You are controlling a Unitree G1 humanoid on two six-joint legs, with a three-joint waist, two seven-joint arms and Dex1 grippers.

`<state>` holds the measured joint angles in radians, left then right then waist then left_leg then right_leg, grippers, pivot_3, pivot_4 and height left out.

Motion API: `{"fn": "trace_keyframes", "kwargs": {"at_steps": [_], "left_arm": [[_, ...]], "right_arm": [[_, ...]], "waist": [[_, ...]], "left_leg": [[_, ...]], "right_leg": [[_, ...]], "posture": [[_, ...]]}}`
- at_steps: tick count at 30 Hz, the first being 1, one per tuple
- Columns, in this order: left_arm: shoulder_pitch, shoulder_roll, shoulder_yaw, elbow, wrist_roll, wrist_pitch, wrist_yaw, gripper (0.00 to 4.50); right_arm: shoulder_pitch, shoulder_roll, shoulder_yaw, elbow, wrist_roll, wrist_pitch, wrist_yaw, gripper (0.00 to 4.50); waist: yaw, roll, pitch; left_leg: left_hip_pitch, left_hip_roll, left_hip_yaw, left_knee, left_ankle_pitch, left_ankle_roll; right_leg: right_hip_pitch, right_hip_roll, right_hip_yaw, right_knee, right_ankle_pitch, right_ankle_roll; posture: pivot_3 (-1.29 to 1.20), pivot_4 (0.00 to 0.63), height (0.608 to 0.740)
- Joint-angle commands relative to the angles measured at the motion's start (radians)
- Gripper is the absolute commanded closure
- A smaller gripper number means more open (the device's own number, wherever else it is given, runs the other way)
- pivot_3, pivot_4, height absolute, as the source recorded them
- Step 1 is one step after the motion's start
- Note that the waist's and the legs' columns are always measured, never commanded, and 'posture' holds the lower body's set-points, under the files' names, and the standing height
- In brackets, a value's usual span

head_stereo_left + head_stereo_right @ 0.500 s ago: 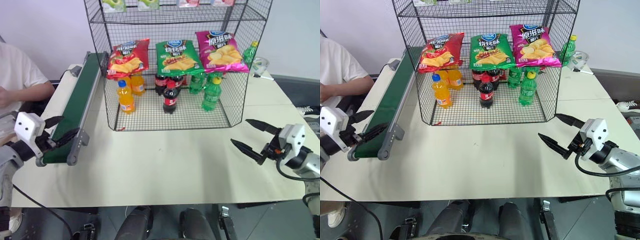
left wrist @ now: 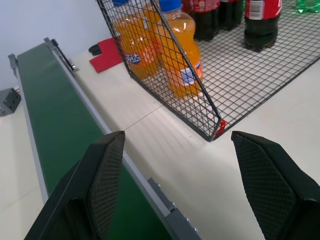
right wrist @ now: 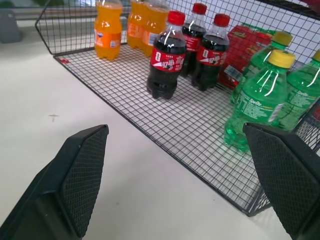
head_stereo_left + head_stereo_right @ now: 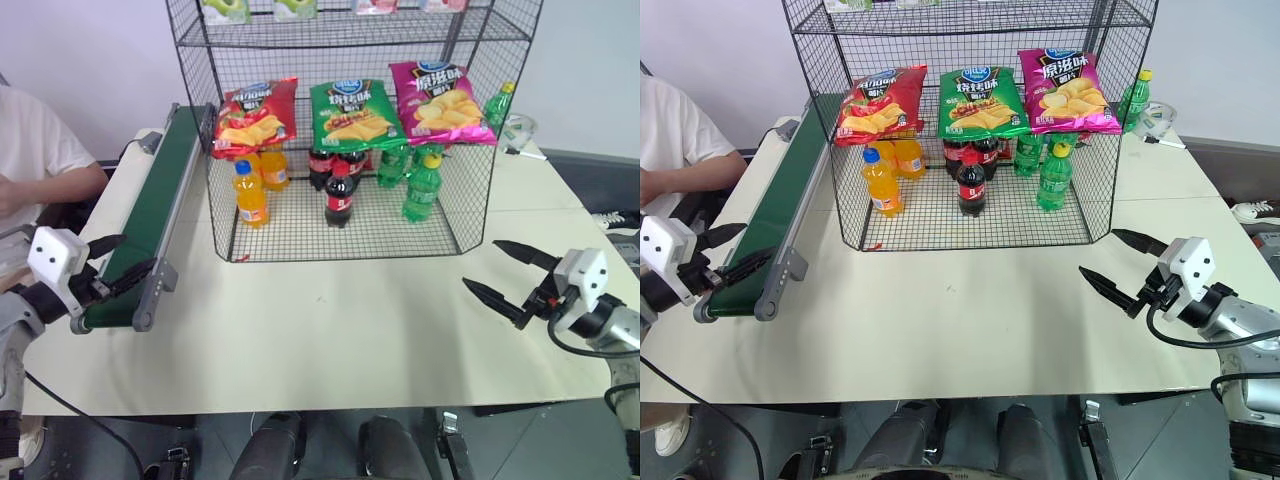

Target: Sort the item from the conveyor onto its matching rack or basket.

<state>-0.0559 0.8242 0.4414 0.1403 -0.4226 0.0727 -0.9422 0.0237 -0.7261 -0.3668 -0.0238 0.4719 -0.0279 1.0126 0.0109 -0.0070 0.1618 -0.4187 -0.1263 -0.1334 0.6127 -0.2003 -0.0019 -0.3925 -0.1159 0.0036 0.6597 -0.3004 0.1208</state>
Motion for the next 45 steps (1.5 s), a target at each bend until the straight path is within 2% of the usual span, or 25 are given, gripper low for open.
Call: {"fn": "trace_keyframes", "kwargs": {"at_steps": [1, 14, 22, 34, 45], "left_arm": [[-0.019, 0.002, 0.002, -0.008, 0.000, -0.011, 0.000, 0.96], [-0.023, 0.011, -0.005, 0.036, 0.013, -0.067, -0.029, 0.96], [0.008, -0.003, 0.012, 0.035, -0.004, -0.108, -0.055, 0.96], [-0.009, -0.013, -0.012, 0.062, 0.047, -0.198, -0.010, 0.96], [0.010, -0.042, -0.010, 0.027, 0.040, -0.200, 0.004, 0.96]], "right_arm": [[-0.008, -0.010, -0.017, -0.020, 0.004, 0.005, -0.012, 0.00], [-0.015, 0.007, -0.006, 0.045, -0.007, -0.054, 0.020, 0.00], [-0.025, 0.006, -0.013, 0.044, 0.045, -0.029, 0.063, 0.00], [-0.078, 0.006, 0.015, 0.063, -0.015, -0.058, 0.041, 0.00], [-0.091, -0.010, 0.037, 0.029, -0.030, -0.025, 0.030, 0.00]], "waist": [[0.000, 0.000, 0.000], [0.000, 0.000, 0.000], [0.000, 0.000, 0.000], [0.000, 0.000, 0.000], [0.001, 0.000, 0.001]], "left_leg": [[0.000, 0.000, 0.000, 0.000, 0.000, 0.000], [0.000, 0.000, 0.000, 0.000, 0.000, 0.000], [0.000, 0.000, 0.000, 0.000, 0.000, 0.000], [0.000, 0.000, 0.000, 0.000, 0.000, 0.000], [-0.001, 0.000, 0.000, -0.001, 0.000, 0.000]], "right_leg": [[0.000, 0.000, 0.000, 0.000, 0.000, 0.000], [0.000, 0.000, 0.000, 0.000, 0.000, 0.000], [0.000, 0.000, 0.000, 0.000, 0.000, 0.000], [-0.001, 0.000, 0.000, -0.001, 0.000, 0.000], [-0.001, 0.000, 0.000, -0.001, 0.000, 0.000]], "posture": [[0.00, 0.150, 0.740], [0.00, 0.150, 0.740], [0.00, 0.150, 0.740], [0.00, 0.150, 0.740], [0.00, 0.150, 0.740]]}}
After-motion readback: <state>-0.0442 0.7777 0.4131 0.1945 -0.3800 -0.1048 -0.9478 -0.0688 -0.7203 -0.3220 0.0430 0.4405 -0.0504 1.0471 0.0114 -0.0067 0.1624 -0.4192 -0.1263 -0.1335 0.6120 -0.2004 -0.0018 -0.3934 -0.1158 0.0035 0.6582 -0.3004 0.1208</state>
